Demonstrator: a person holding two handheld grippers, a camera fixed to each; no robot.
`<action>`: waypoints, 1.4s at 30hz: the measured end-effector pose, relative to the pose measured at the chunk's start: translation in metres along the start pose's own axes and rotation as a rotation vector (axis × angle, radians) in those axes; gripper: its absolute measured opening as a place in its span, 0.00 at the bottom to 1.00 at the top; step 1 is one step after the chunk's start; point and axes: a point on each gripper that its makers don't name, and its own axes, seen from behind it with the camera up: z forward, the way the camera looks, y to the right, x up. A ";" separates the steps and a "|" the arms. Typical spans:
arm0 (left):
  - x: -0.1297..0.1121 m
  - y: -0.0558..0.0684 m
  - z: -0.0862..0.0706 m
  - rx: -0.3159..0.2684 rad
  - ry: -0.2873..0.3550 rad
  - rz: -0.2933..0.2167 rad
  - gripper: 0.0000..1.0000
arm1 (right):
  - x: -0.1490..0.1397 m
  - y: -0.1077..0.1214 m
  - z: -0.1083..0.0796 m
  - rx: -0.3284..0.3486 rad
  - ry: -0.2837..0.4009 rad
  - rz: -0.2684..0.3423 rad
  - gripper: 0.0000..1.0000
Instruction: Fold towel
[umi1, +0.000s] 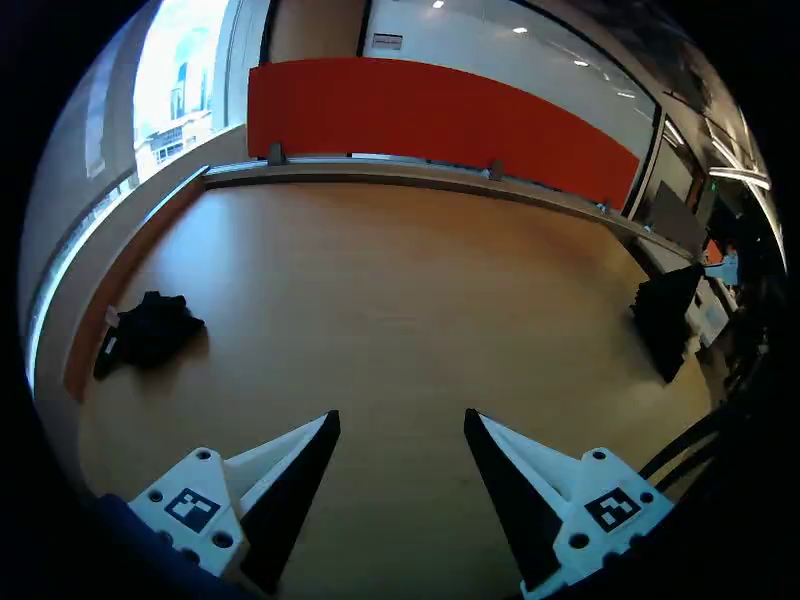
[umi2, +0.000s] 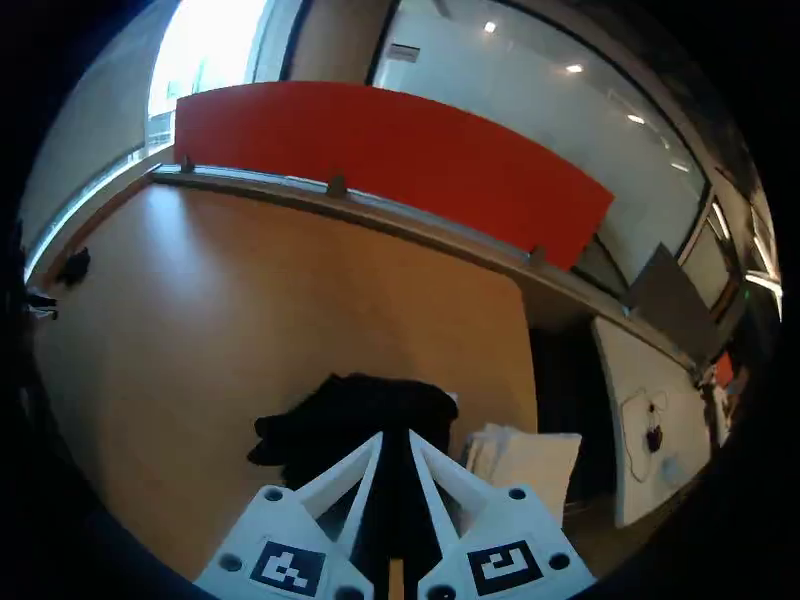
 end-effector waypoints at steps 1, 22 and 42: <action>0.000 0.001 0.000 -0.001 0.000 0.001 0.92 | -0.008 0.001 -0.001 -0.004 -0.009 0.012 0.03; -0.003 0.008 0.000 0.004 -0.020 0.037 0.92 | -0.119 0.013 0.023 -0.054 -0.167 0.147 0.03; -0.009 0.013 -0.002 0.011 -0.031 0.049 0.92 | -0.156 0.013 0.054 -0.088 -0.230 0.213 0.03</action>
